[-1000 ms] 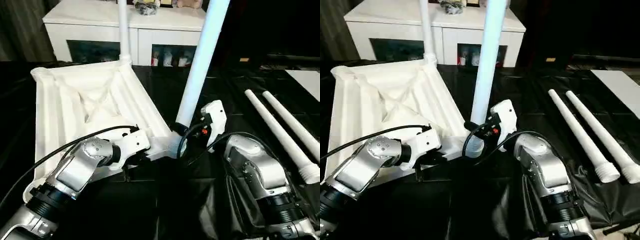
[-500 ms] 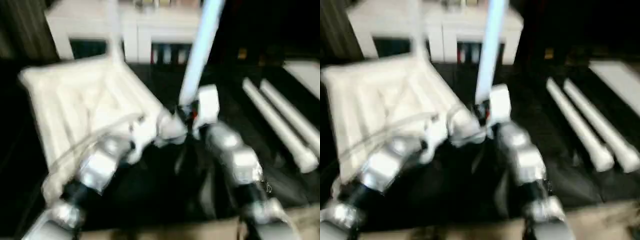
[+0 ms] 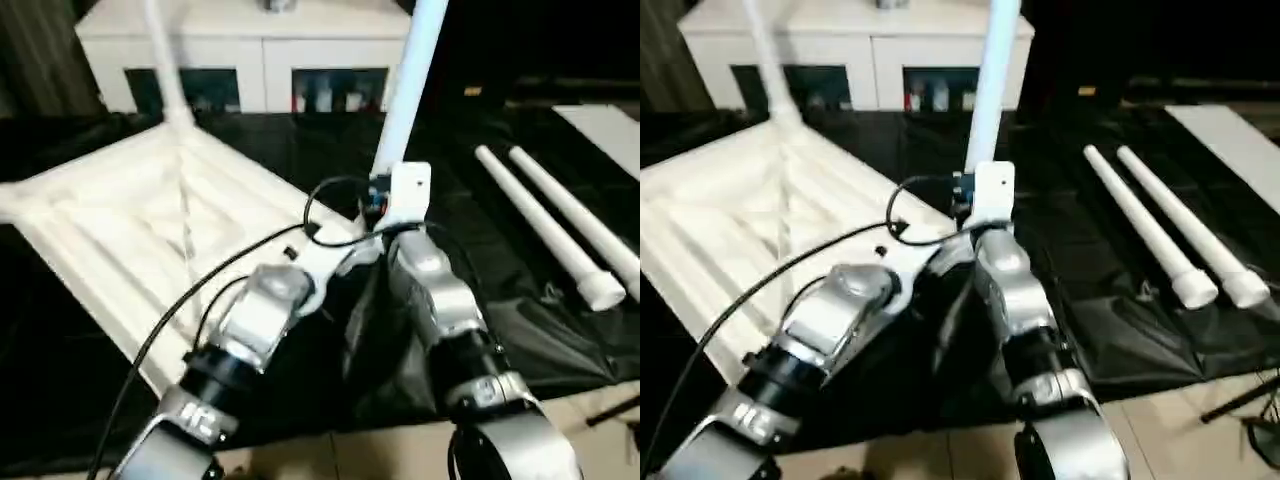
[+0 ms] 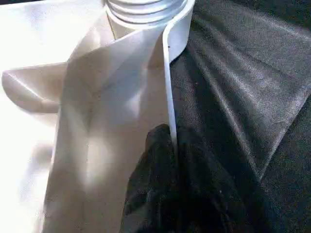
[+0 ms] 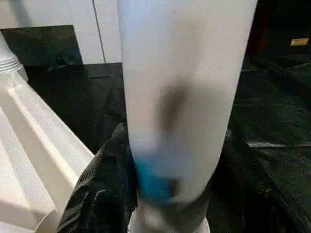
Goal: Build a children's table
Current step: Rotate leg to tighten
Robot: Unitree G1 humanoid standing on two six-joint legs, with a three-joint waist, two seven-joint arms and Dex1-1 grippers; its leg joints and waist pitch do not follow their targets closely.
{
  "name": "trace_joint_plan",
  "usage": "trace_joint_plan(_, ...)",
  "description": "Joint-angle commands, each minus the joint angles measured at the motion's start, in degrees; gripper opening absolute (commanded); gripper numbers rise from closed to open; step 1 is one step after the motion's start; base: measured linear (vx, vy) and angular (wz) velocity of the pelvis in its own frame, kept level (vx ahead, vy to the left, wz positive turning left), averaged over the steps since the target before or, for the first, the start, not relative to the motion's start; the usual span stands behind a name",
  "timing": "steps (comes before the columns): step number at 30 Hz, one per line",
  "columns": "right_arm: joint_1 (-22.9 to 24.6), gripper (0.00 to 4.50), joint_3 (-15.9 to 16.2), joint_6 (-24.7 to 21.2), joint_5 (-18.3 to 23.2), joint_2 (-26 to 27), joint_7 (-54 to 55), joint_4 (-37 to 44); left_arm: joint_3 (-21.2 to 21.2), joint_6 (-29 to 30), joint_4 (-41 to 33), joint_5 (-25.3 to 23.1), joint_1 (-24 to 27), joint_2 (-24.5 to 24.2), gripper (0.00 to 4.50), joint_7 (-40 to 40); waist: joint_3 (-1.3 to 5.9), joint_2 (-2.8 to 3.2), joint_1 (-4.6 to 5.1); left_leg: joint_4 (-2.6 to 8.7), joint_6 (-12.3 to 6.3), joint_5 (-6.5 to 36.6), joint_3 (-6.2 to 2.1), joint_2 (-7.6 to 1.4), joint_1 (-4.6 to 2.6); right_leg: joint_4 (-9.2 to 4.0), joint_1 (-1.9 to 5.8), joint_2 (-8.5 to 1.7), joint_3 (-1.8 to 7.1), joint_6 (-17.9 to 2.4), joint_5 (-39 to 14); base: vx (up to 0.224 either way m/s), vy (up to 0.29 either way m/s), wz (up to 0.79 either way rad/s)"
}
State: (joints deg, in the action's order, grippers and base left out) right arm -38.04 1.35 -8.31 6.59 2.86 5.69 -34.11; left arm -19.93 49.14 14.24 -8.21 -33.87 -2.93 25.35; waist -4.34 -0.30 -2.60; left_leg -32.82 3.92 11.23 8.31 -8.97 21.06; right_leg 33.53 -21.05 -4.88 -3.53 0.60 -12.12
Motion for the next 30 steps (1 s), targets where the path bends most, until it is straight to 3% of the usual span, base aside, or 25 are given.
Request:
trace_joint_plan(1,4.3,1.82,-1.4,-5.1,-0.8,-0.3,2.2,-10.6,-1.7,-0.6,-4.0,1.6,-1.9,1.3,0.0,1.2,1.79,0.8,0.46,5.8,3.9,32.1,-1.94,-3.55,-1.33,-6.15,-0.91,-4.24,2.74,-5.0,-30.6,0.0,0.0,0.0)
trace_joint_plan(3,3.7,1.82,-1.7,-4.0,-0.9,-0.1,2.2,-11.8,-1.2,-0.3,-3.8,1.3,-2.0,1.1,0.0,1.0,2.0,0.77,0.48,5.96,3.43,30.6,-1.87,-3.58,-1.22,-6.26,-0.81,-4.2,2.76,-4.8,-28.9,0.0,0.0,0.0)
trace_joint_plan(6,2.9,1.82,-1.4,-2.0,-1.1,-0.1,1.1,-12.8,-0.9,-0.2,-3.7,1.0,-2.1,0.8,0.0,1.0,2.11,0.63,0.55,6.11,2.83,26.0,-1.45,-3.69,-0.51,-5.81,-0.53,-4.04,2.77,-6.1,-23.0,0.0,0.0,0.0)
trace_joint_plan(8,2.8,1.82,-1.5,-1.1,-0.9,0.1,0.6,-12.7,-0.9,-0.3,-3.7,0.9,-2.1,0.7,0.0,1.0,2.16,0.61,0.54,6.12,2.62,25.2,-1.38,-3.71,-0.45,-5.7,-0.42,-4.05,2.77,-6.4,-22.3,0.0,0.0,0.0)
trace_joint_plan(10,2.7,2.52,-2.3,0.7,0.5,0.7,-1.5,-11.8,-1.3,-0.5,-3.8,0.8,-2.0,0.3,0.0,1.2,2.46,0.57,0.42,6.0,1.77,21.3,-1.11,-3.92,-0.17,-5.28,-0.09,-4.05,2.84,-7.6,-18.1,0.0,0.0,0.0)
trace_joint_plan(13,2.8,2.58,-2.5,1.4,1.0,0.7,-3.1,-10.0,-1.7,-0.9,-4.1,0.8,-1.8,-0.2,0.0,1.9,2.98,0.65,0.09,5.56,1.13,18.4,-0.63,-4.0,-0.54,-5.06,-0.15,-3.94,2.92,-9.2,-14.4,0.0,0.0,0.0)
trace_joint_plan(14,2.7,2.9,-2.5,1.7,1.1,0.7,-3.6,-9.8,-1.7,-1.0,-4.1,0.8,-1.8,-0.3,0.0,1.9,3.35,0.49,-0.38,5.22,-0.01,13.5,-0.25,-4.16,-0.38,-4.41,0.08,-3.87,2.87,-10.6,-7.9,0.0,0.0,0.0)
trace_joint_plan(15,3.1,2.9,-2.5,2.2,1.9,0.4,-5.3,-7.9,-2.1,-2.3,-4.1,0.8,-1.8,-1.3,0.0,3.1,3.3,0.43,-0.17,5.23,-0.65,11.9,-0.03,-4.1,-0.08,-4.09,0.26,-3.62,2.7,-11.2,-6.4,0.0,0.0,0.0)
trace_joint_plan(17,3.6,3.01,-2.5,2.3,2.3,0.1,-6.2,-6.3,-2.3,-3.0,-4.1,0.8,-1.7,-1.9,0.0,3.8,3.04,0.83,-0.29,5.45,-1.04,13.6,0.5,-4.18,0.11,-4.23,0.15,-3.63,2.53,-11.2,-8.3,0.0,0.0,0.0)
trace_joint_plan(19,5.0,3.22,-2.2,2.5,2.8,-1.0,-8.4,-2.6,-2.6,-4.8,-4.3,1.0,-1.5,-3.5,0.0,5.7,3.42,0.93,-0.65,5.18,-0.74,11.5,0.64,-4.31,0.05,-3.82,0.3,-3.43,2.58,-10.6,-5.3,0.0,0.0,0.0)
trace_joint_plan(21,6.0,3.42,-2.1,2.6,3.0,-1.8,-9.8,0.0,-2.8,-5.7,-4.4,1.2,-1.3,-4.4,0.0,7.0,3.79,1.01,-0.77,4.79,-1.4,6.9,0.72,-4.16,0.2,-2.99,0.6,-3.28,2.43,-11.3,1.4,0.0,0.0,0.0)
trace_joint_plan(22,7.3,3.46,-1.8,2.7,3.8,-2.7,-12.3,3.2,-3.5,-7.5,-4.4,1.2,-1.2,-5.6,0.0,8.5,4.19,1.17,-0.93,4.13,-2.66,3.3,0.92,-3.92,0.19,-2.41,0.64,-2.99,2.31,-12.4,8.6,0.0,0.0,0.0)
trace_joint_plan(23,7.8,3.54,-1.7,2.6,4.0,-3.0,-13.2,4.4,-3.6,-7.8,-4.5,1.3,-1.1,-6.0,0.0,9.1,4.19,1.17,-0.93,4.13,-2.66,3.3,0.92,-3.92,0.19,-2.41,0.64,-2.99,2.31,-12.4,8.6,0.0,0.0,0.0)
trace_joint_plan(24,8.6,3.66,-1.6,2.3,4.3,-3.5,-14.3,6.0,-3.8,-8.0,-4.5,1.4,-1.0,-6.5,0.0,9.7,4.17,1.0,-1.05,3.85,-4.34,0.4,0.98,-3.77,0.53,-1.91,0.87,-2.94,2.19,-13.4,13.5,0.0,0.0,0.0)
trace_joint_plan(27,10.7,3.9,-1.2,1.0,5.2,-5.0,-17.6,10.2,-4.4,-9.2,-4.9,2.0,-0.5,-8.2,0.0,11.6,4.14,1.12,-1.17,3.77,-5.6,1.4,1.08,-3.87,0.37,-2.05,0.94,-3.09,2.16,-14.2,12.5,0.0,0.0,0.0)
trace_joint_plan(30,15.0,4.12,-0.3,-2.2,7.7,-9.0,-24.0,18.7,-5.3,-13.1,-5.3,2.6,0.9,-12.1,0.0,16.4,3.77,1.04,-1.39,4.05,-5.73,5.3,1.13,-4.12,0.34,-2.59,1.01,-3.35,2.37,-13.9,5.7,0.0,0.0,0.0)
